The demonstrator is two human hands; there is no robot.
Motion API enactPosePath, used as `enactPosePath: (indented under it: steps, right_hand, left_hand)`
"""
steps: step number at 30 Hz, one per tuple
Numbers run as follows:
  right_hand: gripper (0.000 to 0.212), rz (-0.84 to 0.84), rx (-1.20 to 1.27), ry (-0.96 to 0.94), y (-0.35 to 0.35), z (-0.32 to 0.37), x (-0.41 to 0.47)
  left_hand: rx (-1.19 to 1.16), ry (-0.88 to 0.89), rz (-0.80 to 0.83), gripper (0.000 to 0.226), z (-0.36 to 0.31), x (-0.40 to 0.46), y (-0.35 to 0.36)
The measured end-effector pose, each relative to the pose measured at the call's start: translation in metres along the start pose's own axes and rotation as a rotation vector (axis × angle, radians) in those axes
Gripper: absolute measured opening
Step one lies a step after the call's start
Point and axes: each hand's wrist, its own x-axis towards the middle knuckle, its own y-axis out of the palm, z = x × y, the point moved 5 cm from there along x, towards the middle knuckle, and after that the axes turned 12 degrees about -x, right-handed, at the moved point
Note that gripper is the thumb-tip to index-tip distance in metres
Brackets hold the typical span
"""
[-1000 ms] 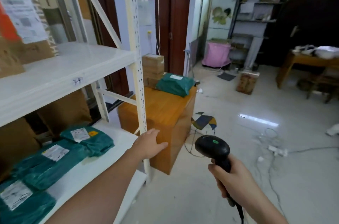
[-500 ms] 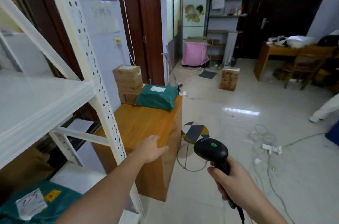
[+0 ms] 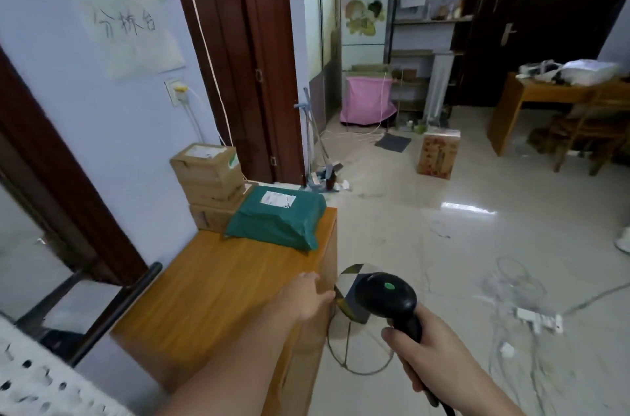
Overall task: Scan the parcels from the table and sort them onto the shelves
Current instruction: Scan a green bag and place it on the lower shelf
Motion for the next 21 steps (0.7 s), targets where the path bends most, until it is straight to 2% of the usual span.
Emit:
enactPosePath:
  steps: [5,8,11,13,17,21]
  right_hand:
    - [0.027,0.084,0.012,-0.016,-0.005,0.010,0.090]
    - [0.035,0.134,-0.030,-0.055,-0.001,0.014,0.154]
    - [0.024,0.179,-0.052,-0.054,0.002,0.017,0.219]
    - [0.022,0.189,-0.064,-0.045,0.005,0.021,0.262]
    - [0.029,0.218,-0.096,-0.047,0.009,0.036,0.345]
    - [0.033,0.284,-0.071,-0.048,0.012,0.049,0.404]
  left_hand:
    - [-0.053,-0.090,-0.035,0.046,-0.010,0.075,-0.025]
    - [0.013,-0.112,-0.035,0.052,-0.003,0.119,-0.045]
    - [0.075,-0.133,-0.023,0.060,0.015,0.164,-0.063]
    - [0.003,-0.158,-0.042,0.056,0.022,0.195,-0.077]
    - [-0.153,-0.243,-0.100,0.060,0.039,0.256,-0.103]
    - [-0.391,-0.413,-0.184,0.061,0.074,0.309,-0.116]
